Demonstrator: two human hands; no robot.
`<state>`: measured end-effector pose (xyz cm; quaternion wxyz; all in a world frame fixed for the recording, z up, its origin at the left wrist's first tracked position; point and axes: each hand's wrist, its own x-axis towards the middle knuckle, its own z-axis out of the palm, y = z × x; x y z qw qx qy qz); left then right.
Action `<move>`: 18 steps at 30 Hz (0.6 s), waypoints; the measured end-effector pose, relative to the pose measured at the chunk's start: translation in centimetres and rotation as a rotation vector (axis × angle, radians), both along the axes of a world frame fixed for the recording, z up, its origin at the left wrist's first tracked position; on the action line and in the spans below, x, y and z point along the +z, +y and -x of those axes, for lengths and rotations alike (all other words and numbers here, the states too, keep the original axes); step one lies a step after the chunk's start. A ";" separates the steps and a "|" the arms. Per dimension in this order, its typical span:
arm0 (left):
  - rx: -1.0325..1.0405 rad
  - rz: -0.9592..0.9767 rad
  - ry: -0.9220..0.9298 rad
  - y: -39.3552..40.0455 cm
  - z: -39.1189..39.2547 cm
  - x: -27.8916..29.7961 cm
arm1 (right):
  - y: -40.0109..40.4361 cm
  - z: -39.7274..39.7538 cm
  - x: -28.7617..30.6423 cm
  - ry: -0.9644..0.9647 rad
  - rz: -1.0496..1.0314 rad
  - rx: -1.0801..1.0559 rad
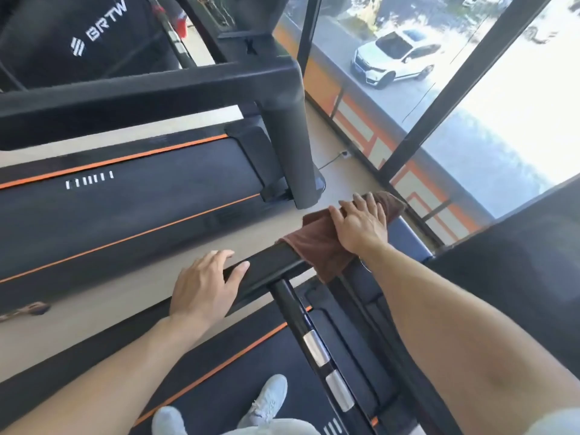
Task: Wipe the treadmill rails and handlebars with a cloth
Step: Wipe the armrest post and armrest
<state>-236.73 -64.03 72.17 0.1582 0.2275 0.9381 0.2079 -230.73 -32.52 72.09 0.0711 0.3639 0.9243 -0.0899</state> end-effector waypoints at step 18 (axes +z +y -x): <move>0.159 -0.044 0.220 2.6 -0.7 -0.6 | 7.5 1.4 0.6 0.102 0.085 -0.399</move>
